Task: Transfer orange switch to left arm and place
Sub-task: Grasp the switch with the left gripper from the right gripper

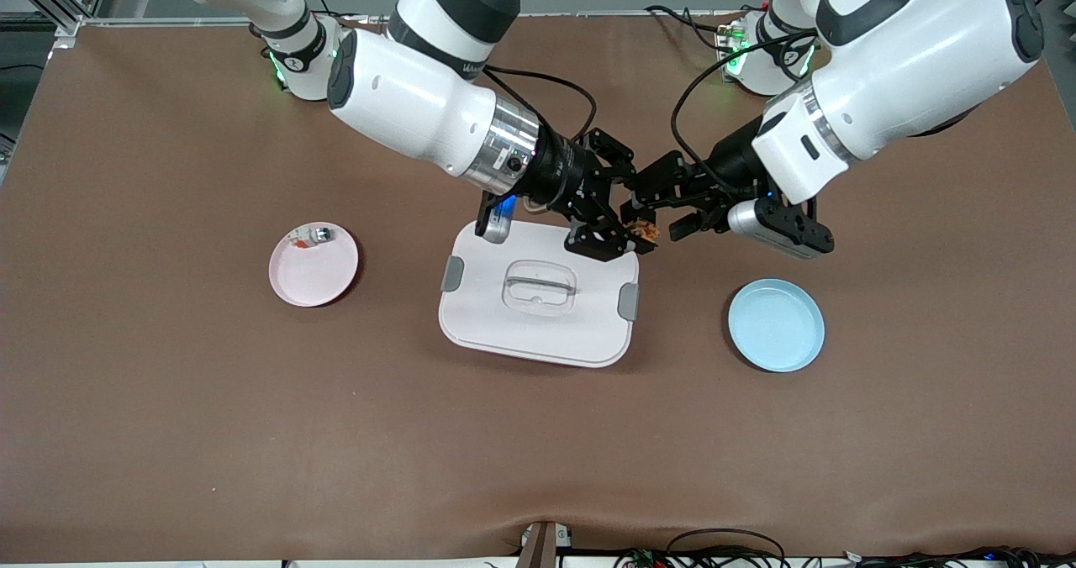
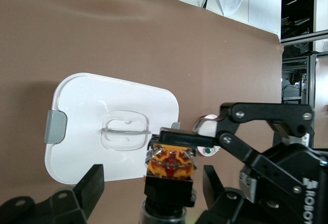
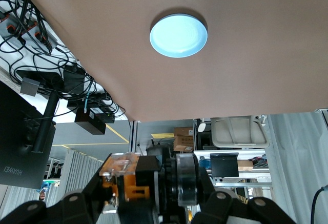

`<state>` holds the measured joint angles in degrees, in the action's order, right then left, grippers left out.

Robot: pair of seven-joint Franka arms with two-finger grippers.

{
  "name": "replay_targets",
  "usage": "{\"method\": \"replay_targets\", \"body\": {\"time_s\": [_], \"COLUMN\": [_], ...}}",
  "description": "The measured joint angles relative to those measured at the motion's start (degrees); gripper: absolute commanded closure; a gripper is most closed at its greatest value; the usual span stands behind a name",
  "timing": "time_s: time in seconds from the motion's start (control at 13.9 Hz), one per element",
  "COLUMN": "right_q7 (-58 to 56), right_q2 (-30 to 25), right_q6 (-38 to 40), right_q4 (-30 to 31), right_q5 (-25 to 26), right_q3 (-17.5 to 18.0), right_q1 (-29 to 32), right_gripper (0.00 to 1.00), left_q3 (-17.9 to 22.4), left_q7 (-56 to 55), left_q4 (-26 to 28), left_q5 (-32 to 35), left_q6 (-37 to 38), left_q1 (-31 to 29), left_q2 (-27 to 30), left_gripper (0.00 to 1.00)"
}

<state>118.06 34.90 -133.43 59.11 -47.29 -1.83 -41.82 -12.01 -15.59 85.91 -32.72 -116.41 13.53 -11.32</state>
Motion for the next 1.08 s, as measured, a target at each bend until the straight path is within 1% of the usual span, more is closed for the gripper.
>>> {"method": "replay_targets", "body": {"time_s": [0.07,0.14,0.29,0.36,0.43,0.58,0.72,0.94,1.08], "right_q7": [0.2,0.3,0.4,0.4,0.4,0.5,0.4,0.4,0.4], "right_q2": [0.0,0.0,0.0,0.2,0.3,0.3,0.3,0.4,0.4], "right_q6": [0.0,0.0,0.0,0.0,-0.2,-0.6,-0.9,-1.0,-1.0], "right_q4": [-0.2,-0.3,-0.3,-0.3,-0.3,-0.5,-0.7,-0.9,-0.9], "right_q5": [0.0,0.0,0.0,0.0,0.0,-0.5,-1.1,-1.2,-1.2], "right_q3": [0.0,0.0,0.0,0.0,0.1,0.1,0.2,0.1,0.1], "right_q1": [0.0,0.0,0.0,-0.1,-0.1,-0.1,-0.1,-0.1,-0.1], "right_gripper": [1.00,1.00,1.00,1.00,1.00,1.00,1.00,1.00,1.00], "left_q3": [0.0,0.0,0.0,-0.1,-0.1,-0.1,-0.1,-0.1,-0.1], "left_q7": [0.0,0.0,0.0,0.0,0.0,0.0,0.0,0.3,0.3], "left_q4": [0.0,0.0,-0.2,-0.5,-0.7,-0.8,-1.0,-1.1,-1.1], "left_q5": [0.0,0.0,0.0,0.0,0.0,-0.4,-1.0,-1.2,-1.2], "left_q6": [0.0,0.0,-0.1,-0.1,-0.1,-0.2,-0.2,-0.2,-0.2], "left_q1": [0.3,0.7,1.1,1.2,1.3,1.3,1.1,1.1,1.1], "left_q2": [-0.2,-0.5,-0.9,-0.9,-0.9,-1.0,-1.0,-1.0,-1.0], "left_gripper": [0.34,0.45,0.71,0.74,0.74,0.71,0.73,0.99,1.00]}}
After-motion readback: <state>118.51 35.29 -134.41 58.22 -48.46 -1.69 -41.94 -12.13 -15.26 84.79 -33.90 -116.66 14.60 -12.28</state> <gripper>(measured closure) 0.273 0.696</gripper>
